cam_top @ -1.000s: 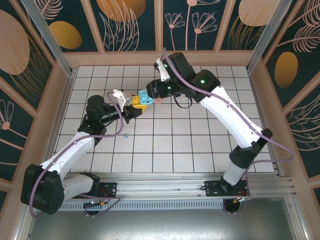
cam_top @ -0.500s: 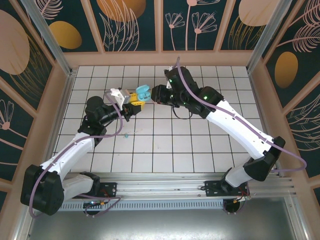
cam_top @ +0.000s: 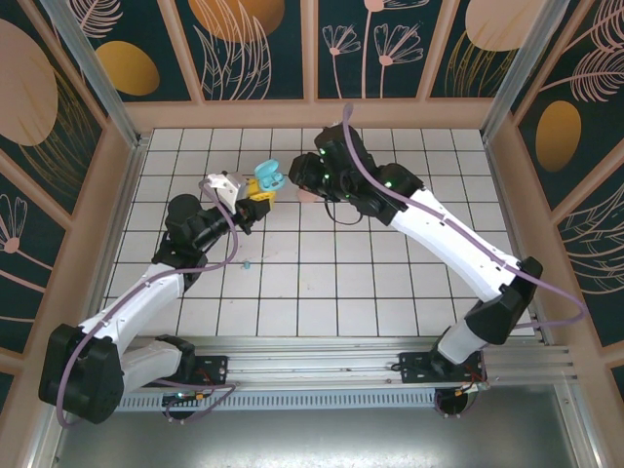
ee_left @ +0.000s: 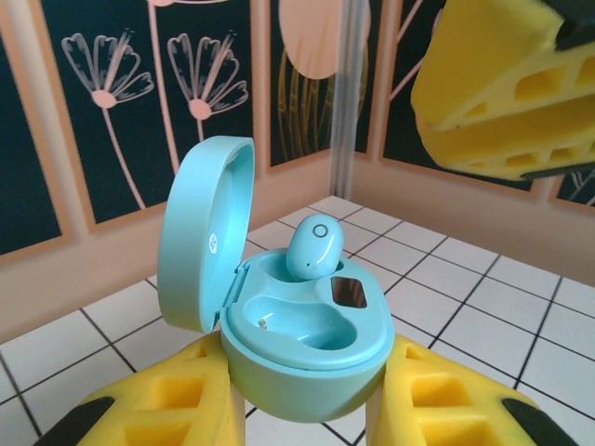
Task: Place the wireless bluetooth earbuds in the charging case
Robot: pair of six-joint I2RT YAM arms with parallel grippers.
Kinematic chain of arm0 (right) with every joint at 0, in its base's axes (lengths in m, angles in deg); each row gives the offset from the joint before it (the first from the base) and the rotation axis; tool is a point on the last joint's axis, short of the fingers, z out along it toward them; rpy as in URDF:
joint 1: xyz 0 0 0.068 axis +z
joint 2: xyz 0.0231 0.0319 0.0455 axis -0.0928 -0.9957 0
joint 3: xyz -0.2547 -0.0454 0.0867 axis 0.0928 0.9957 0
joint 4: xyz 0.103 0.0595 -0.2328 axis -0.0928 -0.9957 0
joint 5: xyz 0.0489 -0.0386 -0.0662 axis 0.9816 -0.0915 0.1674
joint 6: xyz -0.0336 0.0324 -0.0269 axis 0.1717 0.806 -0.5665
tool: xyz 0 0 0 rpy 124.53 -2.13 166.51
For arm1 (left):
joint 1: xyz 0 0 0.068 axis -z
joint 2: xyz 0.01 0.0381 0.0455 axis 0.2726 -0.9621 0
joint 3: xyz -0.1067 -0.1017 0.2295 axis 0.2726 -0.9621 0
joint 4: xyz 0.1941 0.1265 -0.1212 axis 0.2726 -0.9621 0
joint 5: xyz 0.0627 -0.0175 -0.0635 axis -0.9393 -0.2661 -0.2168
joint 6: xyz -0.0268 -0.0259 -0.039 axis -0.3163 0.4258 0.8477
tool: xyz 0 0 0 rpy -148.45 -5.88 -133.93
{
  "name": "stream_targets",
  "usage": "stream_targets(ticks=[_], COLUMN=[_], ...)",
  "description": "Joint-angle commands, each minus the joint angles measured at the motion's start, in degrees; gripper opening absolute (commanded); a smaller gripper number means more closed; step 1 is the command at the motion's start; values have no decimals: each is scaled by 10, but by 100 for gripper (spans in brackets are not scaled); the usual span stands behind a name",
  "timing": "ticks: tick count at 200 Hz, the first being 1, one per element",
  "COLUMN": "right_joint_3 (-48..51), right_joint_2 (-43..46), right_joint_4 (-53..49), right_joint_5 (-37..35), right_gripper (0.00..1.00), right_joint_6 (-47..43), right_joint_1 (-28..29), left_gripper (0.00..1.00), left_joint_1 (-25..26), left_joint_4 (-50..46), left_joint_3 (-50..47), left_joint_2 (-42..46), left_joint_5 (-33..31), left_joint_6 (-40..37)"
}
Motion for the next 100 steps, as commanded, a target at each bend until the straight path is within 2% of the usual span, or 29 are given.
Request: stream_targets(ticks=[1,51,100], right_joint_3=[-38,-121,-182], right_joint_2=[-26,-91,-137], right_joint_4=[-11,-48,-86], right_joint_5=[-15,-11,-13], right_gripper=[32,28,31], right_joint_6=[11,-2,-5], right_joint_1=[6,16,29], left_gripper=[19,19,18], left_joint_1=[0,3,11], left_joint_4=[44,33,9], left_joint_3=[-14,-22,-14], left_joint_2=[17,26,26], left_joint_5=[-39,-82,-103], left_joint_6=[21,17,-15])
